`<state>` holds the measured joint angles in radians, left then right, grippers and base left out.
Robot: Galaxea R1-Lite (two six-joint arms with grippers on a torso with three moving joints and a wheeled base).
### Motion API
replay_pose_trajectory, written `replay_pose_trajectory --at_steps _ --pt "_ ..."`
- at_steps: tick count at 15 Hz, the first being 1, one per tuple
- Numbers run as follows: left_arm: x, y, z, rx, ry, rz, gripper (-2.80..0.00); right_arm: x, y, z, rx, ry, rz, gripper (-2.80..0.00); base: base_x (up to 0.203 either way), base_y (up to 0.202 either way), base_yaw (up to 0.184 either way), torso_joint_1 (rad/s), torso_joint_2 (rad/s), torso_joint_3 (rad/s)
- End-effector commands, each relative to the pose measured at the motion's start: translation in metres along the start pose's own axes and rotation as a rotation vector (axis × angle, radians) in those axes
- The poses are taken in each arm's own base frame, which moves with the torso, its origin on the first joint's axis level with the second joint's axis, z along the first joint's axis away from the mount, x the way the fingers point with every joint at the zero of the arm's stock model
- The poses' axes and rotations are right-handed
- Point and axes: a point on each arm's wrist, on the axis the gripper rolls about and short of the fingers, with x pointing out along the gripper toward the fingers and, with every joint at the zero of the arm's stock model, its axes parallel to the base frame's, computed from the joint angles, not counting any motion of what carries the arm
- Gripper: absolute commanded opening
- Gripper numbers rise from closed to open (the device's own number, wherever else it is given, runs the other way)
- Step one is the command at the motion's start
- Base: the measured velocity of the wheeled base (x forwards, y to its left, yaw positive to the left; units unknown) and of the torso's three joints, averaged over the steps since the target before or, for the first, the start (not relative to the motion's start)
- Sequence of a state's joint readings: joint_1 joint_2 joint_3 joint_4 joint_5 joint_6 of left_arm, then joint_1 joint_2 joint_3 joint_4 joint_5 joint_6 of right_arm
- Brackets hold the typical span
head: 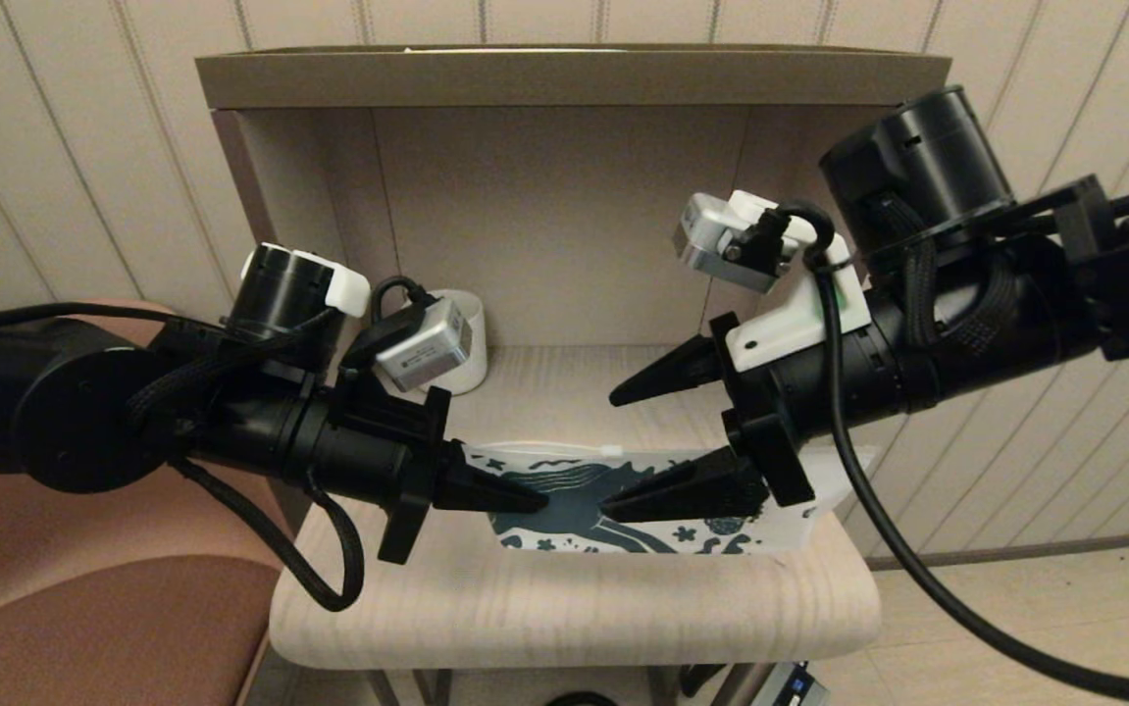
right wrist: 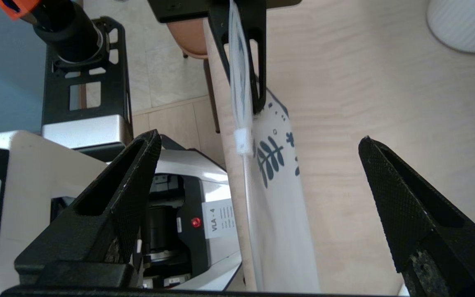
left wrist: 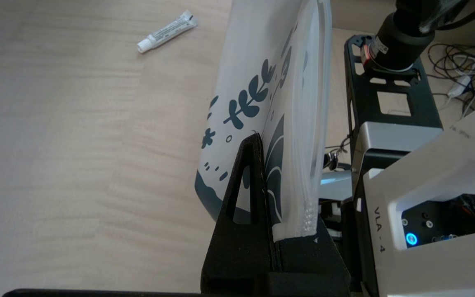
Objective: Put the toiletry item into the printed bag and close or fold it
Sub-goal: Open the storage bag
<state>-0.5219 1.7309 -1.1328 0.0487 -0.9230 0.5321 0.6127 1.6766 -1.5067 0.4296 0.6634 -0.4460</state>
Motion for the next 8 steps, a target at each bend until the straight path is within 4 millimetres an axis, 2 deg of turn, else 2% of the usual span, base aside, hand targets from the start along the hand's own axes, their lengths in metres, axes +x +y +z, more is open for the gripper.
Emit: replay_pose_trajectory --at_steps 1,8 --pt "0.0 -0.0003 0.0009 0.004 -0.004 -0.005 -2.8 -0.0004 0.0018 -0.0012 -0.002 0.002 0.005 0.0 0.0 0.0 0.0 0.0 0.0 0.0" --pt "-0.0003 -0.0011 0.0004 0.01 -0.003 -0.005 -2.8 -0.0023 -0.0005 0.0071 -0.033 -0.009 -0.032 0.0 0.0 0.0 0.0 0.0 0.0 0.0"
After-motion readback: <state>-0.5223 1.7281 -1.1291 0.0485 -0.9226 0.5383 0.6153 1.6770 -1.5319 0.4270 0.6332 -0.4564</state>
